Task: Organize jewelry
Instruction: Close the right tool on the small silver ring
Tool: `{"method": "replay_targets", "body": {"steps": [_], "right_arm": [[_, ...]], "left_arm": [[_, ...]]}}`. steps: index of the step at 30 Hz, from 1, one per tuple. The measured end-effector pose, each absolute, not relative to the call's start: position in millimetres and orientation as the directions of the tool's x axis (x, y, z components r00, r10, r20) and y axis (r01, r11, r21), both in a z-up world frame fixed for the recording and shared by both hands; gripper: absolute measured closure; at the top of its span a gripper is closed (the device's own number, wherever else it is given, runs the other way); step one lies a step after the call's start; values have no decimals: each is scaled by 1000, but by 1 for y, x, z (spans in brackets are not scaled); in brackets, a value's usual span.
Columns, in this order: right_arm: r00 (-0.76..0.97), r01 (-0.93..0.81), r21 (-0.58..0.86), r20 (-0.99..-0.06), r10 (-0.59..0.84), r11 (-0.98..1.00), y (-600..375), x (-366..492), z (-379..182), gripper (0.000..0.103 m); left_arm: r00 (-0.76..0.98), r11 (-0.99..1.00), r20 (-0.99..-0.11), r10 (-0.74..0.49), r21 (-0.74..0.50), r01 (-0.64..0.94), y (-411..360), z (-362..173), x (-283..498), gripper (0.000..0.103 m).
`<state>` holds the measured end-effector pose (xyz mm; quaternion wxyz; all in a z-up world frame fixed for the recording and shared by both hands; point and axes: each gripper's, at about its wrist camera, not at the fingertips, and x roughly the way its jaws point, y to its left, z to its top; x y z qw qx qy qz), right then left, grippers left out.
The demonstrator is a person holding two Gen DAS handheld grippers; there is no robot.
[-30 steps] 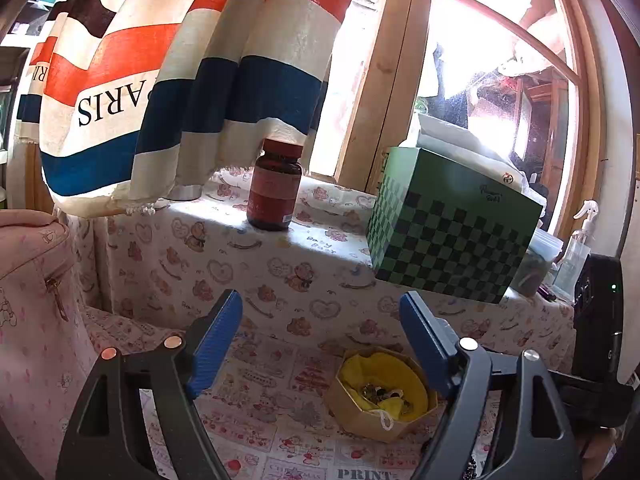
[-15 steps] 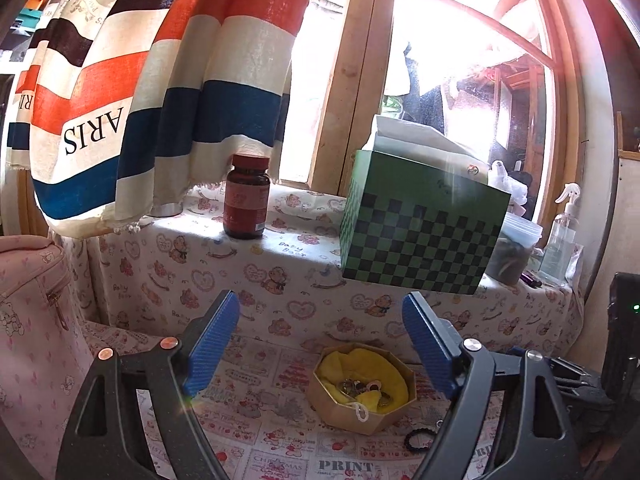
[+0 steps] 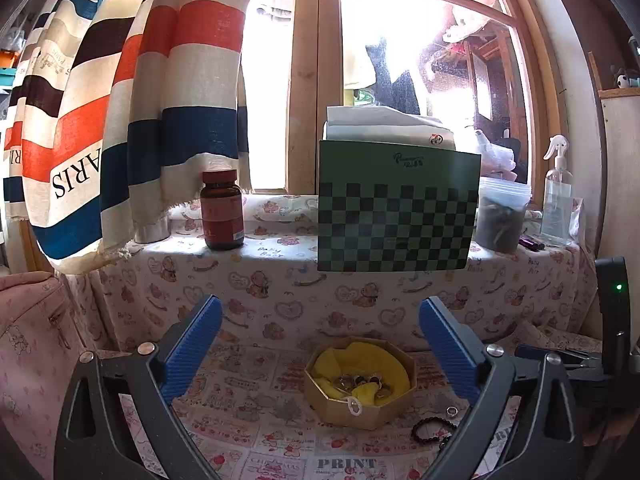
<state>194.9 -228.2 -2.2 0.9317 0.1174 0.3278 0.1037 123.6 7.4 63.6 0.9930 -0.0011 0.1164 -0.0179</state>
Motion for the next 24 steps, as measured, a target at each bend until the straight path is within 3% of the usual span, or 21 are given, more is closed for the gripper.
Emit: {"method": "replay_targets", "body": {"steps": [5, 13, 15, 17, 19, 24], "right_arm": [[757, -107, 305, -592, 277, 946, -232, 197, -7, 27], [723, -142, 298, -620, 304, 944, -223, 197, -14, 28], [693, -170, 345, -624, 361, 923, -221, 199, -19, 35], [625, -191, 415, -647, 436, 890, -218, 206, -30, 54], [594, -177, 405, -682, 426, 897, -212, 211, -39, 62], [627, -187, 254, -713, 314, 949, -192, 211, -40, 68]], "left_arm": [[966, 996, -252, -61, -85, 41, 13, 57, 128, 1], [970, 999, -242, -30, -36, 22, 7, 54, 128, 1], [970, 999, -241, -26, -28, 19, 7, 53, 130, 1], [971, 1000, -238, 1, -13, -4, 7, 51, 132, 1], [969, 1000, -248, 11, -19, -16, 11, 50, 136, 1], [965, 997, -261, 2, -71, -22, 21, 50, 138, 1]]}}
